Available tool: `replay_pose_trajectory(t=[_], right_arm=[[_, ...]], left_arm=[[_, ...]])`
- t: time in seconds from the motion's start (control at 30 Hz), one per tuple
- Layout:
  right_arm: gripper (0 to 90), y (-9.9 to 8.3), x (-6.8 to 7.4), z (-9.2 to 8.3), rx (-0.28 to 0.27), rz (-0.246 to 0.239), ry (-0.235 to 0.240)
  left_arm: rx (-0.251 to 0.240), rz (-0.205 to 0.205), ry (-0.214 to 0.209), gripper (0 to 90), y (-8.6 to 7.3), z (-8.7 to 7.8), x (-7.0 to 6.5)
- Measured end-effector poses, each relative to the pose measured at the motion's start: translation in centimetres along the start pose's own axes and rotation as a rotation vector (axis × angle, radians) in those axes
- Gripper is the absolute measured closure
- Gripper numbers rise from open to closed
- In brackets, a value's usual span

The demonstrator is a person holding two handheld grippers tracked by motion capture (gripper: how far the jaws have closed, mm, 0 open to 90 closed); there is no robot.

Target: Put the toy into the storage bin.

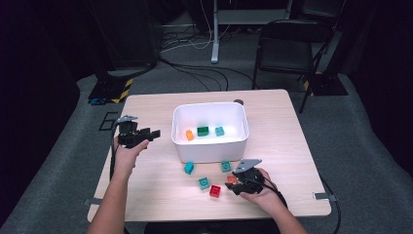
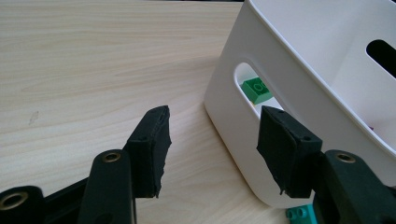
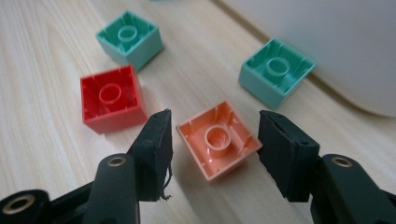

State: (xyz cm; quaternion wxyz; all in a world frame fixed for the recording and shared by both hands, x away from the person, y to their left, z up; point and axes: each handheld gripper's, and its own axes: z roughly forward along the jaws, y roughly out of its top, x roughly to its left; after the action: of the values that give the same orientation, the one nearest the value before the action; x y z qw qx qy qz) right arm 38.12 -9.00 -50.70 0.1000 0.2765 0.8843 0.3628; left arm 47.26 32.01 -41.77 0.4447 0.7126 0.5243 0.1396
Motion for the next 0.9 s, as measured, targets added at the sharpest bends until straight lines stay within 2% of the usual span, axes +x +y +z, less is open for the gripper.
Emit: replay_pose_trajectory(t=[0.1, 0.2, 0.23, 0.47, 0.5, 0.77, 0.9], right_arm=[[47.6, -0.1, 0.3, 0.3, 0.023, -0.007, 0.014], [49.3, 0.1, 0.5, 0.5, 0.029, -0.017, 0.007], [58.4, 0.2, 0.6, 0.4, 0.041, -0.015, 0.005], [58.4, 0.4, 0.6, 0.3, 0.052, -0.018, 0.012], [58.4, 0.4, 0.7, 0.3, 0.050, -0.007, 0.009], [58.5, 1.3, 0.9, -0.6, 0.011, -0.016, 0.009], [58.5, 1.7, 1.0, -1.1, -0.002, 0.004, 0.012]], left_arm=[[-0.002, 0.001, -0.001, 43.4, 0.0, 0.0, 0.0], [0.001, 0.001, -0.001, 43.4, 0.0, 0.0, 0.0], [-0.001, 0.001, -0.001, 43.4, 0.0, 0.0, 0.0], [-0.003, -0.001, -0.001, 43.5, 0.0, 0.0, 0.0], [-0.004, -0.001, 0.000, 43.4, 0.0, 0.0, 0.0], [0.001, 0.001, 0.001, 43.5, 0.0, 0.0, 0.0], [-0.003, -0.006, 0.003, 43.4, 0.0, 0.0, 0.0]])
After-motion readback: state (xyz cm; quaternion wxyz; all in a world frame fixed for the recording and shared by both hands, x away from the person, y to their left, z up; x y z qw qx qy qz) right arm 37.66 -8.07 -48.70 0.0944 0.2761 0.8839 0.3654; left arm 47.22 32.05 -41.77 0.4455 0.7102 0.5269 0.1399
